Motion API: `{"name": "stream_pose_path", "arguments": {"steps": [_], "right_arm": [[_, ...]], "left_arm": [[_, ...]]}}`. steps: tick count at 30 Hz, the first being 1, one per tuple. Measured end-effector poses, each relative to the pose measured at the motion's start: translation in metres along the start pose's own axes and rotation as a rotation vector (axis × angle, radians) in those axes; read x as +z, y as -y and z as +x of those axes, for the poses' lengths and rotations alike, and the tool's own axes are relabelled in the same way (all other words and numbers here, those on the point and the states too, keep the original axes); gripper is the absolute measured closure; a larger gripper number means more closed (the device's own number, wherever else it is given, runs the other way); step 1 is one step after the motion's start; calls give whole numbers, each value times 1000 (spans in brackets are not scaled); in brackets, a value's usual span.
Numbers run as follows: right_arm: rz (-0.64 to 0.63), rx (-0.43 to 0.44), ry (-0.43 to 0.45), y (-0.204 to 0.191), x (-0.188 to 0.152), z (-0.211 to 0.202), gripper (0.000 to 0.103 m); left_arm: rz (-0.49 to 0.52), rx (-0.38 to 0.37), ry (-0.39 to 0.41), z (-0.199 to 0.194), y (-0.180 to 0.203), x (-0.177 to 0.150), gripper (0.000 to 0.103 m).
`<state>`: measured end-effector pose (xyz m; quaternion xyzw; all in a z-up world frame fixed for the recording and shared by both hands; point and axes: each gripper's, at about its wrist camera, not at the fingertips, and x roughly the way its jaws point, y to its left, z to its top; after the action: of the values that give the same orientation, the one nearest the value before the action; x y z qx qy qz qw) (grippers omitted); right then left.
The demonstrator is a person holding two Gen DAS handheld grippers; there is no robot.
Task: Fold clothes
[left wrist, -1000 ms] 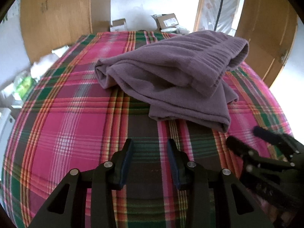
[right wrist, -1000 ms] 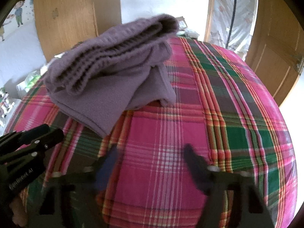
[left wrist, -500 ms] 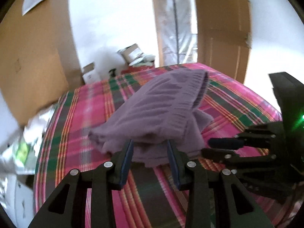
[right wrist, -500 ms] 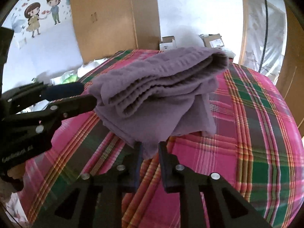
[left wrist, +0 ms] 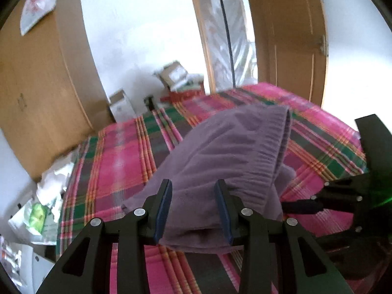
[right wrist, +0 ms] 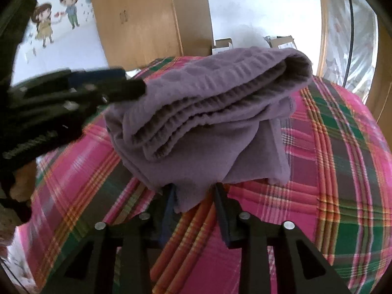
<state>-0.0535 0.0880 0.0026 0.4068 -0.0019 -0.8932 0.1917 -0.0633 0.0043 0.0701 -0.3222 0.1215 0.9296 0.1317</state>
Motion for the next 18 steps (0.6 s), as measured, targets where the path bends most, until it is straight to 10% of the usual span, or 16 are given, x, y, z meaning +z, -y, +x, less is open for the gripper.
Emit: {"name": "stream_pose_path", "arguments": {"steps": [4, 18], "right_arm": [[62, 31, 32, 13, 1, -8, 92], [62, -14, 134, 12, 6, -46, 95]], "left_arm": [[22, -110, 46, -12, 1, -3, 65], [95, -193, 12, -20, 35, 0, 65]]}}
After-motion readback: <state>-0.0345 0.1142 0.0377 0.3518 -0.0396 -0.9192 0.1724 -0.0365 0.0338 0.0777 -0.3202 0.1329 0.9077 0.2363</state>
